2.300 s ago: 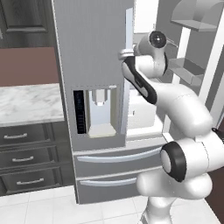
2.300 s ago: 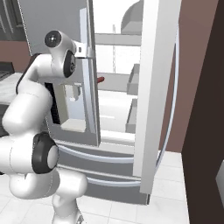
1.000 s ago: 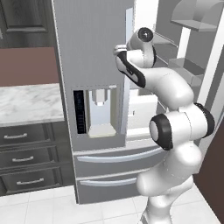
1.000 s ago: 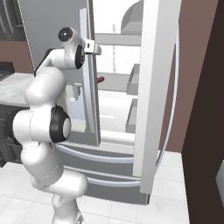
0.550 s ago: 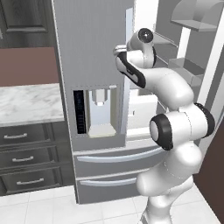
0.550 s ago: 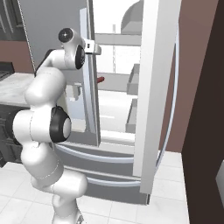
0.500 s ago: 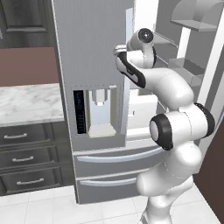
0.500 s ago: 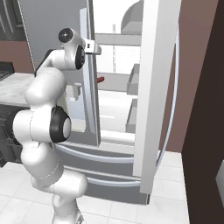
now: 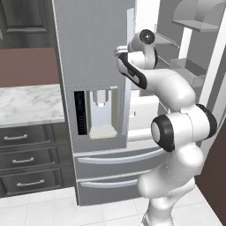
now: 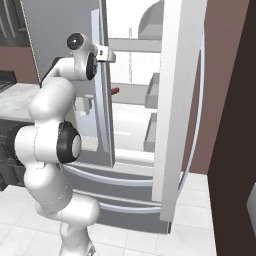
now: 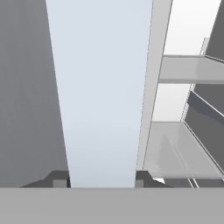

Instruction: Move the hot dog bun to the plate on the dining table and place the condiment next to that plate. Then navigate to the fridge and take the sausage and place it on the plate as well.

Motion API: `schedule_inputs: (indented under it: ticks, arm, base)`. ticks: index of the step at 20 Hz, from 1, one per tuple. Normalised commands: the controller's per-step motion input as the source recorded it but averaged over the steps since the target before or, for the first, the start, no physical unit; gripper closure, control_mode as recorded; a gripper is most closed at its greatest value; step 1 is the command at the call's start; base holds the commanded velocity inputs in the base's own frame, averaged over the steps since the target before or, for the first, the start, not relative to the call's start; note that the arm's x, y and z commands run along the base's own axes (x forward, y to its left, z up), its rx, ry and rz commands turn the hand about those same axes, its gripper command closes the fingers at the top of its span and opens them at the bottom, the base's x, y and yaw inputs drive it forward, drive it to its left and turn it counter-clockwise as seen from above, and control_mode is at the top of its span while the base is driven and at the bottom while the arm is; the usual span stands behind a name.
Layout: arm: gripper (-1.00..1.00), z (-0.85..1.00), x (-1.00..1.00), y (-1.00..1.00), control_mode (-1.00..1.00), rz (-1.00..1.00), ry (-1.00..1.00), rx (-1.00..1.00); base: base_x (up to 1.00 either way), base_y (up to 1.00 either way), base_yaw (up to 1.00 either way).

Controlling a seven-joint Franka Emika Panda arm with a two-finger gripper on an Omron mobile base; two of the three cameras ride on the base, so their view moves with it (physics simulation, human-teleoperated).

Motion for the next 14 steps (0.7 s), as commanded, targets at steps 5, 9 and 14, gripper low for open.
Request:
schedule_inputs:
  ticks: [5, 9, 14]
  arm:
    - [1.00, -0.10, -0.13, 0.02, -1.00, 0.00, -0.11, 0.00]
    - [1.00, -0.08, -0.50, 0.15, -1.00, 0.00, -0.12, 0.00]
    - [1.00, -0.11, -0.74, 0.28, -1.00, 0.00, -0.09, 0.00]
  base:
    - [0.00, 0.00, 0.00]
    - [0.00, 0.00, 0.00]
    - [0.00, 0.00, 0.00]
